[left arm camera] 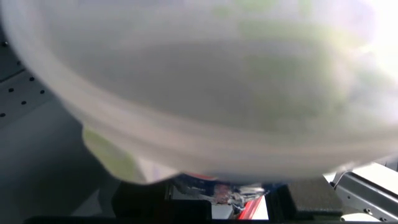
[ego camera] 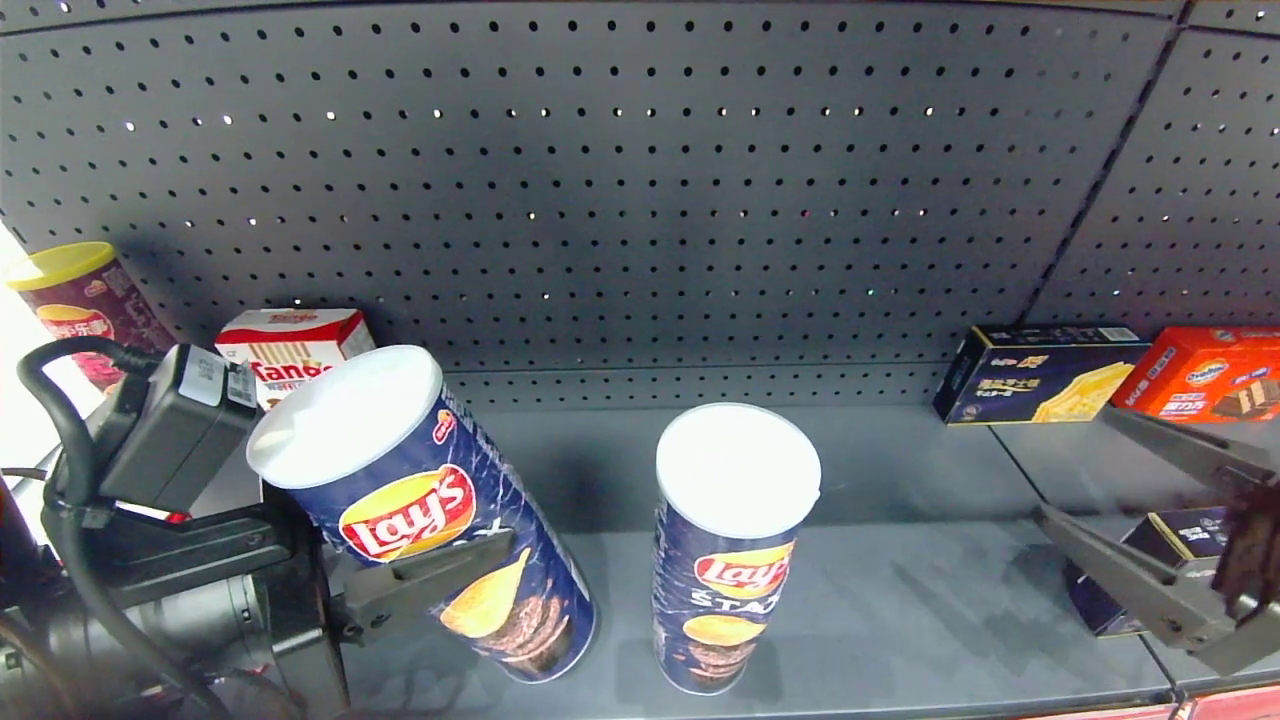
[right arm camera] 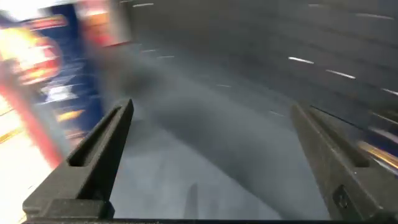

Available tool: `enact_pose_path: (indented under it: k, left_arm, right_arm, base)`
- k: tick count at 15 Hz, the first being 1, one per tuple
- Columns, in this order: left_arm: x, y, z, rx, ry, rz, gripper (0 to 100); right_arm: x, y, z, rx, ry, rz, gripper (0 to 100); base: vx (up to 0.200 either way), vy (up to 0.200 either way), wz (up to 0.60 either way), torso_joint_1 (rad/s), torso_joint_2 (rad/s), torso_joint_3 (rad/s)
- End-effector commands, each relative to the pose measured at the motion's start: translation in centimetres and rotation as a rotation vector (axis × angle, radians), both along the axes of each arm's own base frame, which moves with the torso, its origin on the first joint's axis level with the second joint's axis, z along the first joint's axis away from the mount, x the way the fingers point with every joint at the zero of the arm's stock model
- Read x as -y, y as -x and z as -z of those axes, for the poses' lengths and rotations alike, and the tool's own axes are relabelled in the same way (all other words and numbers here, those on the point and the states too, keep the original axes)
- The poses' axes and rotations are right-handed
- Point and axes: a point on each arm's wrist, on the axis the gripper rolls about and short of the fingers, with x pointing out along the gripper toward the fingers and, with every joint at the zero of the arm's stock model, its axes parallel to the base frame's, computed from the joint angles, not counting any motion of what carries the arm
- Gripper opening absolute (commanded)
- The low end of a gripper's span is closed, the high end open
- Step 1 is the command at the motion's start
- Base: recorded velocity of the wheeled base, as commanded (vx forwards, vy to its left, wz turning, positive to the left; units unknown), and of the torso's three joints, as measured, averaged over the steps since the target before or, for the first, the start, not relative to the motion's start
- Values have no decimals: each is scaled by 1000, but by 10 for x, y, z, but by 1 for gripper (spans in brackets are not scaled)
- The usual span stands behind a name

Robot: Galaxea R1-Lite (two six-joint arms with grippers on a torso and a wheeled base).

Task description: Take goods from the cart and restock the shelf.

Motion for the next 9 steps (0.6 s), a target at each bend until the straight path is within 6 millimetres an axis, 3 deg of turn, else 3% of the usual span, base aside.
enact_pose_path:
  k: [1, 6, 9]
  left_arm:
    - [-1, 1, -2, 10, 5, -1, 0]
    - [-2, 4, -3, 23, 8, 0, 0]
    - [-2, 3, -6, 31, 14, 0, 0]
  right_arm:
    - [19, 29, 2, 47, -53, 145, 100]
    - [43, 101, 44, -83, -150, 435, 100]
    - [48, 135, 97, -199, -129, 532, 100]
  base:
    - [0, 0, 0, 0, 0, 0]
    - [0, 0, 0, 0, 0, 0]
    - [0, 0, 0, 0, 0, 0]
